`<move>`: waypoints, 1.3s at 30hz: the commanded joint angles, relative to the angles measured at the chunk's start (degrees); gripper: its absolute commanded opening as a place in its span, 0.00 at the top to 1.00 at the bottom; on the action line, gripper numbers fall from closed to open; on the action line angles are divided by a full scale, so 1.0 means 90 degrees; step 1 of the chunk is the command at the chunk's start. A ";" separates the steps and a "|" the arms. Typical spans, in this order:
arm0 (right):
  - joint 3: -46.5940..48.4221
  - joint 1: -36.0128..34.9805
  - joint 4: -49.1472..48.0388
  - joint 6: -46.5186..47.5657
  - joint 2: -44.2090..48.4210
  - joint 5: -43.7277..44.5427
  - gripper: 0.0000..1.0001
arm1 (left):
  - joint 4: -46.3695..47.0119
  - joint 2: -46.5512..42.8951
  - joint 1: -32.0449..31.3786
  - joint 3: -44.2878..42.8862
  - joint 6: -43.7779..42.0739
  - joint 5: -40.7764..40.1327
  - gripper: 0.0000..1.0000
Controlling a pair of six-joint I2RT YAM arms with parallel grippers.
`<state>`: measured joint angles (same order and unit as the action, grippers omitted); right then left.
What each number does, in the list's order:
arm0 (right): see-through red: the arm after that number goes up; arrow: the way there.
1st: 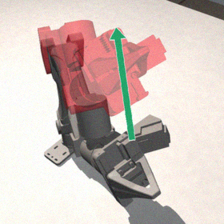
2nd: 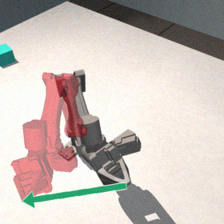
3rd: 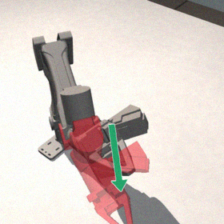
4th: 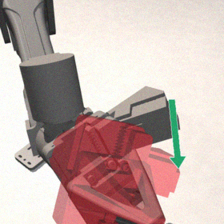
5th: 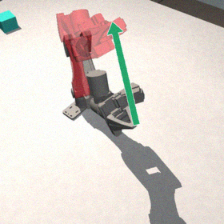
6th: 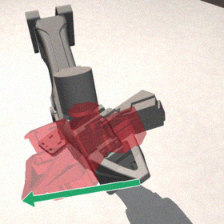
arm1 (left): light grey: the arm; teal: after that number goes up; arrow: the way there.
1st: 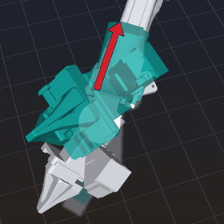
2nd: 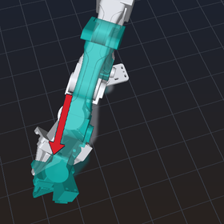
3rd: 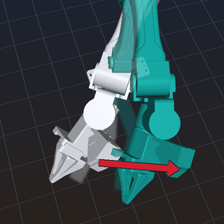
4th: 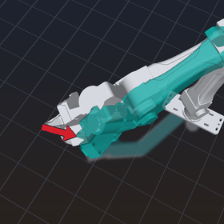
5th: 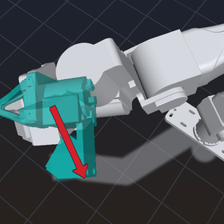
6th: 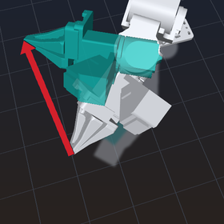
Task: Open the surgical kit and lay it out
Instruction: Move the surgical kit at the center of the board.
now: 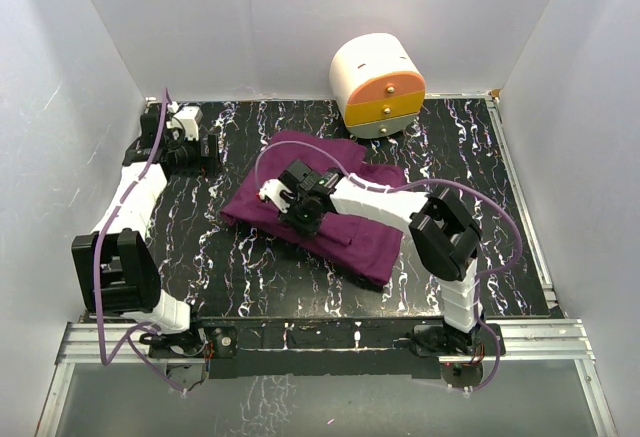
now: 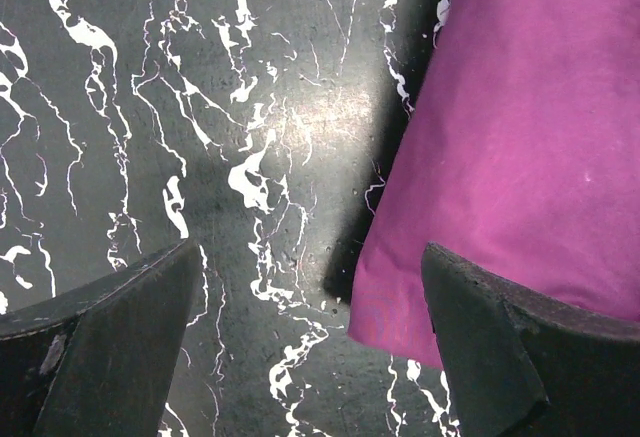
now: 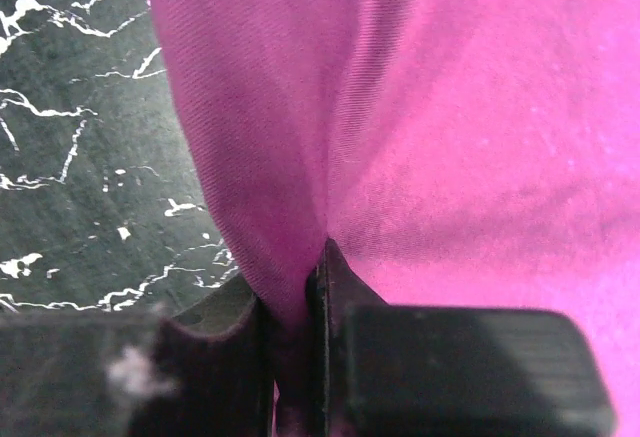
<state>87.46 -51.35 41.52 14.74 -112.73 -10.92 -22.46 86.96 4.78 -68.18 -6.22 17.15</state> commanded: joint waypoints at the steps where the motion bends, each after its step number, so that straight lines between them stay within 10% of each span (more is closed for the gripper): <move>1: -0.0017 0.0193 -0.0184 0.0549 0.0540 0.0064 1.00 | 0.0109 -0.0472 0.0017 0.0139 -0.0170 0.0208 0.09; 22: -0.0187 0.2098 0.0843 0.1270 0.2419 -0.1158 1.00 | 0.0478 -0.0629 0.0015 0.0980 -0.0661 0.0869 0.09; 39: -0.2511 0.3047 0.0883 0.3160 0.3681 -0.0954 1.00 | 0.1202 0.0394 -0.1134 0.0834 -0.1262 0.1440 0.09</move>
<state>66.54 -27.07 52.12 37.67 -84.44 -20.95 -14.02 87.50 -0.47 -57.52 -14.46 28.40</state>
